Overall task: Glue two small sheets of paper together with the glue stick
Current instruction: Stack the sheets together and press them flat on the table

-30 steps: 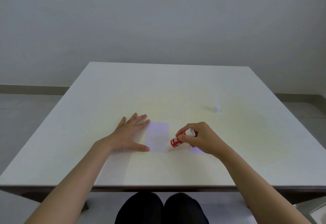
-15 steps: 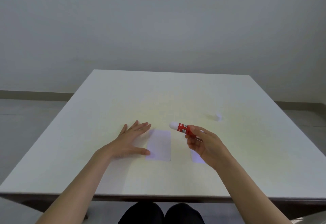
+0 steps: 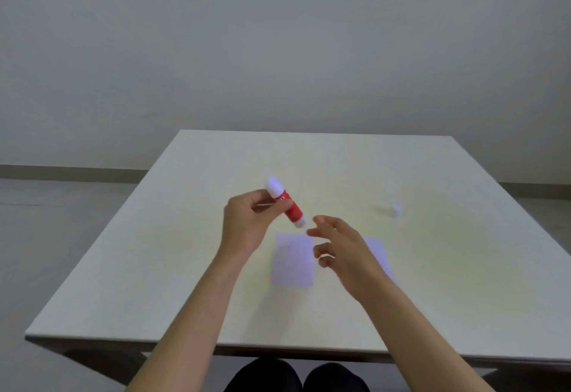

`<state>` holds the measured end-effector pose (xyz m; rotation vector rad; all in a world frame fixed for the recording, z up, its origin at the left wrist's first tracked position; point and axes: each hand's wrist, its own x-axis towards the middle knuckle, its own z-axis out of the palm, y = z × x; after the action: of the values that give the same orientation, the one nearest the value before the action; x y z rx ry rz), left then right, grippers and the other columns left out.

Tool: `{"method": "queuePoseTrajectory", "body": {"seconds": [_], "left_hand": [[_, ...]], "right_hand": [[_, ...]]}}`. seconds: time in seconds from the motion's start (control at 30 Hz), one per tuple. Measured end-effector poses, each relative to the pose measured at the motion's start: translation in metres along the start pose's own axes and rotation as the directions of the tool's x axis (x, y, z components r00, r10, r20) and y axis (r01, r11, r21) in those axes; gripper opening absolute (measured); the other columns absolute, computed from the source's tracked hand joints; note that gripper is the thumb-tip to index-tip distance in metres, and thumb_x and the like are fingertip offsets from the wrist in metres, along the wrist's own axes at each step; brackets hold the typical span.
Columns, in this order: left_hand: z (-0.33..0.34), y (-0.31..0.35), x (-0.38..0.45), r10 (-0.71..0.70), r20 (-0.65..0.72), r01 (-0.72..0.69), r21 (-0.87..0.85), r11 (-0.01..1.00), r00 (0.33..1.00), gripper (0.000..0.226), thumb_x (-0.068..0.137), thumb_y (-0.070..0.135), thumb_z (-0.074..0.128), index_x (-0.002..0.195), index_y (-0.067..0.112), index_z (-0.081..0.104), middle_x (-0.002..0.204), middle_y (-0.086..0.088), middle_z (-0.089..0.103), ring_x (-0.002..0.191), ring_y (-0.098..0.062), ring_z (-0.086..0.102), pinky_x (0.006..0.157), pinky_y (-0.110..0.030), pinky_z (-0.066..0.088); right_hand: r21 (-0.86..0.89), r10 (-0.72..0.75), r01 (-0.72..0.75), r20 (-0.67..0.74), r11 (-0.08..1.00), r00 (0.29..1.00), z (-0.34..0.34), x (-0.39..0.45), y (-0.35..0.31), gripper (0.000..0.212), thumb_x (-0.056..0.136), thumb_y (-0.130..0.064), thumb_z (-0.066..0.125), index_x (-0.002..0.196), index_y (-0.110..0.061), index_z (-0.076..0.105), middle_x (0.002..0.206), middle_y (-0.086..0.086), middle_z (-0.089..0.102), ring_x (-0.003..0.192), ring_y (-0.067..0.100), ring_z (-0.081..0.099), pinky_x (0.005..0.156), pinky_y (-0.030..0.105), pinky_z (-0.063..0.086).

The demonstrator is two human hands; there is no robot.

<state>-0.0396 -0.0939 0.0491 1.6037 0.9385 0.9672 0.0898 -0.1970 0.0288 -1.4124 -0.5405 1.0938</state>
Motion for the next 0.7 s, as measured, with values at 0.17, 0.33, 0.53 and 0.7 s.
{"method": "queuePoseTrajectory", "body": {"seconds": [0.17, 0.33, 0.53, 0.7], "left_hand": [[-0.026, -0.009, 0.039, 0.039, -0.1, 0.003, 0.386, 0.922, 0.994, 0.022, 0.078, 0.027, 0.063, 0.059, 0.019, 0.069, 0.065, 0.012, 0.073, 0.045, -0.007, 0.041, 0.05, -0.022, 0.032], [-0.032, -0.035, 0.062, -0.001, -0.123, 0.061, 0.48, 0.875, 0.992, 0.023, 0.079, 0.025, 0.059, 0.059, 0.016, 0.067, 0.064, 0.006, 0.073, 0.049, -0.003, 0.048, 0.052, -0.024, 0.032], [-0.034, -0.055, 0.062, -0.045, -0.117, 0.097, 0.49, 0.866, 0.992, 0.022, 0.079, 0.025, 0.06, 0.06, 0.018, 0.067, 0.062, 0.008, 0.072, 0.052, 0.002, 0.051, 0.053, -0.025, 0.034], [-0.036, -0.059, 0.064, -0.035, -0.103, 0.082, 0.49, 0.868, 0.994, 0.02, 0.078, 0.025, 0.059, 0.061, 0.018, 0.067, 0.062, 0.009, 0.073, 0.053, 0.003, 0.051, 0.053, -0.025, 0.033]], "right_hand": [[-0.084, -0.065, 0.051, -0.179, 0.995, 0.982, -0.04, -0.001, -0.005, 0.016, 0.093, -0.018, 0.054, 0.106, -0.01, 0.061, 0.097, 0.008, 0.061, 0.054, 0.017, 0.046, 0.051, 0.025, 0.035], [-0.191, -0.101, 0.058, -0.227, 0.98, 0.969, -0.071, -0.002, -0.002, 0.014, 0.092, -0.014, 0.056, 0.104, -0.012, 0.063, 0.095, 0.006, 0.062, 0.058, 0.019, 0.048, 0.056, 0.028, 0.038], [-0.35, -0.192, 0.087, -0.279, 0.933, 0.941, -0.09, 0.005, 0.005, 0.014, 0.09, -0.012, 0.057, 0.1, -0.012, 0.066, 0.087, 0.003, 0.06, 0.06, 0.02, 0.051, 0.057, 0.027, 0.041], [-0.643, -0.334, 0.143, -0.184, 0.752, 0.924, -0.072, 0.003, 0.014, 0.012, 0.084, -0.015, 0.065, 0.087, -0.025, 0.071, 0.076, -0.008, 0.064, 0.06, 0.009, 0.052, 0.062, 0.017, 0.04]]}}
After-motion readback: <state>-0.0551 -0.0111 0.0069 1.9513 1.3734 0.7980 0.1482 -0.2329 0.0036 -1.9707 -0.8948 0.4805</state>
